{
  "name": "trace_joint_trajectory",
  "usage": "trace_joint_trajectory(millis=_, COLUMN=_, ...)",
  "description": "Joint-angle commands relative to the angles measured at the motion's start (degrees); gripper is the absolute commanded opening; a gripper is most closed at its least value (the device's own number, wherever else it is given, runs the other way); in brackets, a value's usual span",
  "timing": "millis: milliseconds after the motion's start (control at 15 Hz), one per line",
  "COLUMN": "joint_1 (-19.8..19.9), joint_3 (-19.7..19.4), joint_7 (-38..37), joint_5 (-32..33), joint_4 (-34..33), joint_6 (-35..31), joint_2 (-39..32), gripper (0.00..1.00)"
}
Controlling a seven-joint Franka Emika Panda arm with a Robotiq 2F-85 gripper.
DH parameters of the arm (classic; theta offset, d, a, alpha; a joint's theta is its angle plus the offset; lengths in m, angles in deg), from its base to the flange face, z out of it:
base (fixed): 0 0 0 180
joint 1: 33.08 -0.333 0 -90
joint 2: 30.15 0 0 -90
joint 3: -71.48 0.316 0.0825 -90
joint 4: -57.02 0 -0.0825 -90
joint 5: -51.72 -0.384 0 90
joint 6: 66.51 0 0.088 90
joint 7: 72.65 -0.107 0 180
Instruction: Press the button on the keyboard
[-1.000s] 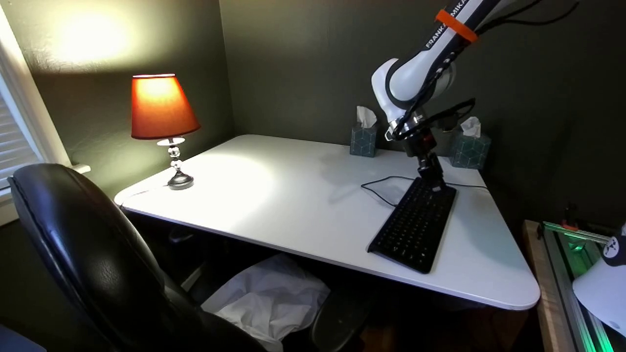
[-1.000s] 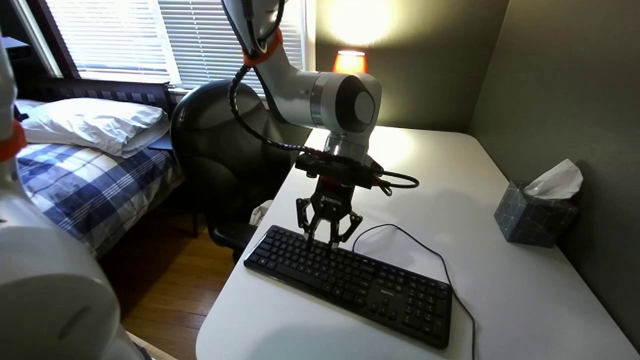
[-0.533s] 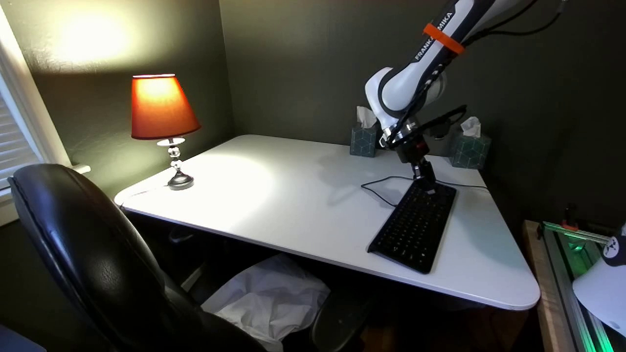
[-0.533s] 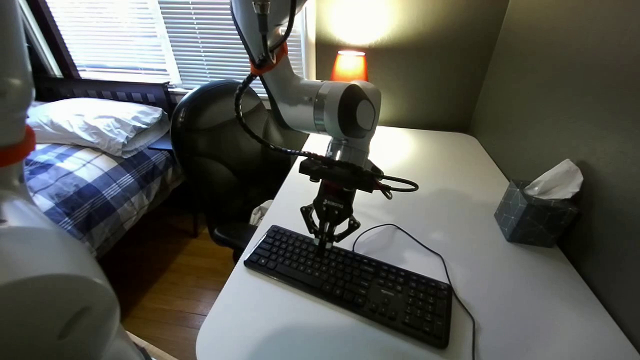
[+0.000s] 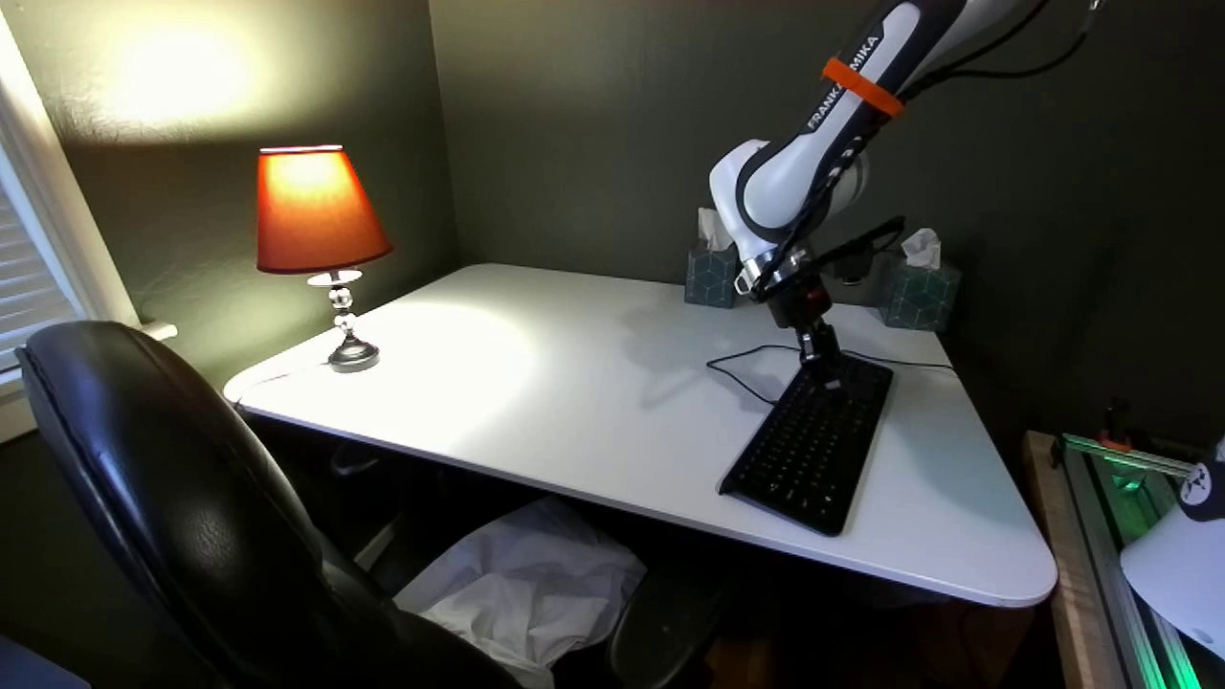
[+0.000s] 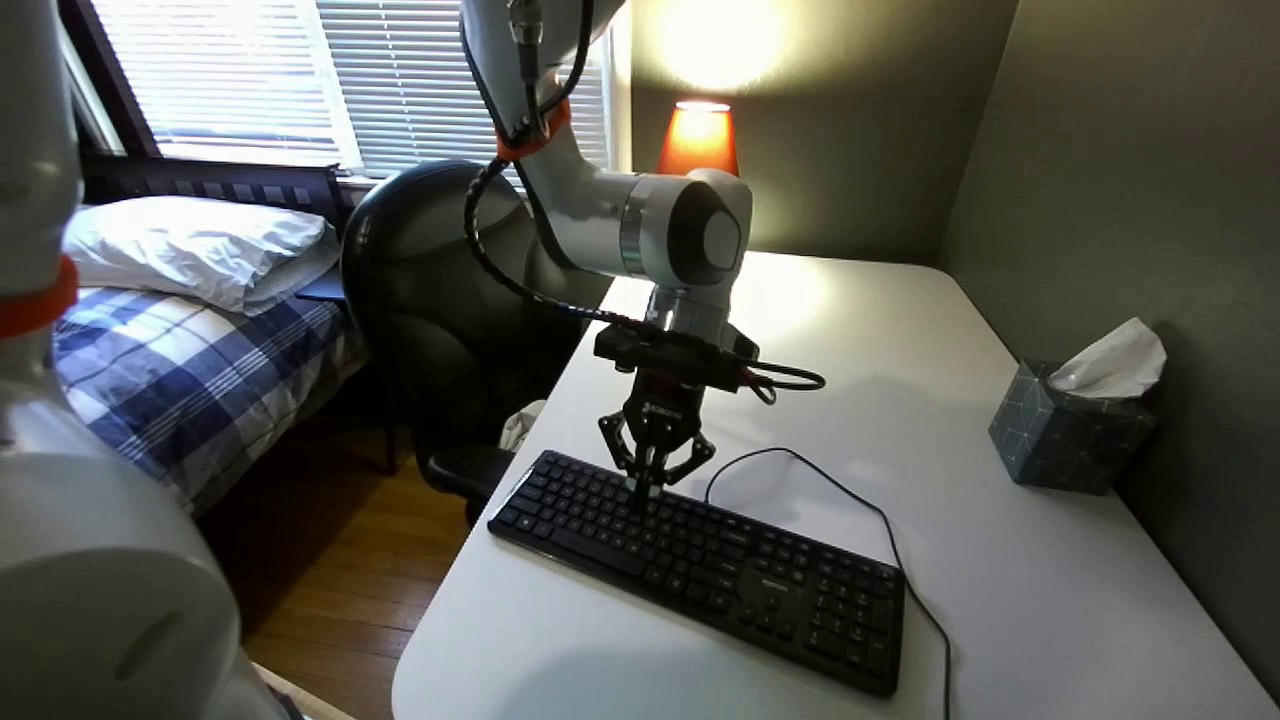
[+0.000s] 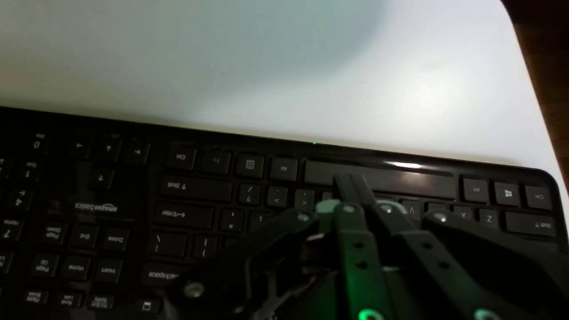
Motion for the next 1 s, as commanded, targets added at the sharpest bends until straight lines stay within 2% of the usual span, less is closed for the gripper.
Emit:
trace_joint_trajectory(millis=0, joint_1=0.5, joint_3=1.0, joint_7=0.0, joint_5=-1.3, joint_4=0.4, joint_6=-4.9, joint_2=-1.3, gripper=0.00)
trace_joint_trajectory(millis=267, joint_1=0.5, joint_3=1.4, joint_7=-0.2, joint_5=-1.8, joint_4=-0.1, joint_6=-8.3, joint_2=-2.8, gripper=0.00)
trace_joint_trajectory(millis=933, joint_1=1.0, joint_3=1.3, joint_7=-1.2, joint_5=-2.2, joint_4=-2.1, joint_6=-8.1, joint_2=-5.8, gripper=0.00)
